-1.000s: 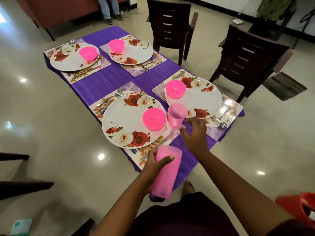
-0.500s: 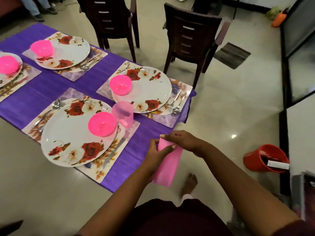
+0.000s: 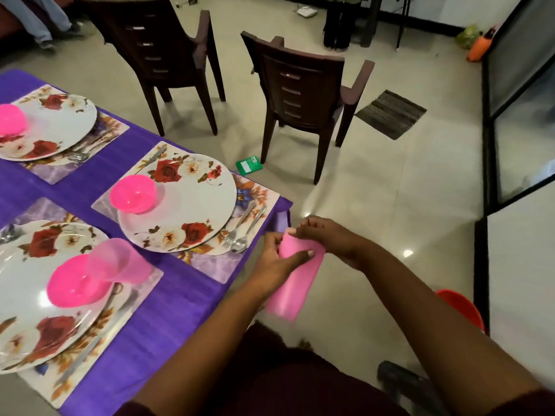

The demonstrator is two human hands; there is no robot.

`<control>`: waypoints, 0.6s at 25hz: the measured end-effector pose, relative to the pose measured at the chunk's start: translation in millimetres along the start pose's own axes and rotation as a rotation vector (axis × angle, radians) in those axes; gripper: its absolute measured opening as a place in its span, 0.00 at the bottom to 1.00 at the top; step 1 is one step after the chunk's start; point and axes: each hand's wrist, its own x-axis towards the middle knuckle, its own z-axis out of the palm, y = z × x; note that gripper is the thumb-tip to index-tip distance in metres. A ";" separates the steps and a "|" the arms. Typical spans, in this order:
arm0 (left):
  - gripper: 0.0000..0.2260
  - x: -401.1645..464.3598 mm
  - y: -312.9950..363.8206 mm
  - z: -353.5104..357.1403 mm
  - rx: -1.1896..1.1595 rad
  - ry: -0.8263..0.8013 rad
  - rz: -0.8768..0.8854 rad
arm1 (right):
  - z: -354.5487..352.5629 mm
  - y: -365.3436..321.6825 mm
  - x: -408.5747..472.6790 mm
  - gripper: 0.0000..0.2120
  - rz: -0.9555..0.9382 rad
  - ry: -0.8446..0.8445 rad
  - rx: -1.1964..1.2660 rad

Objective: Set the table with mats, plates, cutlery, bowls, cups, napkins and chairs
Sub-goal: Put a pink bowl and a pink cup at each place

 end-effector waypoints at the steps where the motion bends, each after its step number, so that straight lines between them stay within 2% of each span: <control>1: 0.26 8.9 6.0 8.8 0.046 0.025 0.015 | -15.9 -3.0 6.3 0.11 0.023 -0.024 -0.023; 5: 0.32 54.1 26.9 10.8 0.259 0.149 0.124 | -48.7 -11.4 43.5 0.20 0.091 -0.047 -0.111; 9: 0.32 111.7 52.2 8.2 0.287 0.234 0.111 | -76.7 -30.9 102.6 0.23 -0.025 0.060 -0.106; 12: 0.31 170.4 76.2 5.0 0.101 0.238 0.032 | -113.0 -54.2 157.3 0.32 -0.077 0.036 -0.133; 15: 0.31 222.5 101.8 -2.1 -0.141 0.233 -0.036 | -148.0 -85.4 208.1 0.27 -0.095 -0.055 -0.209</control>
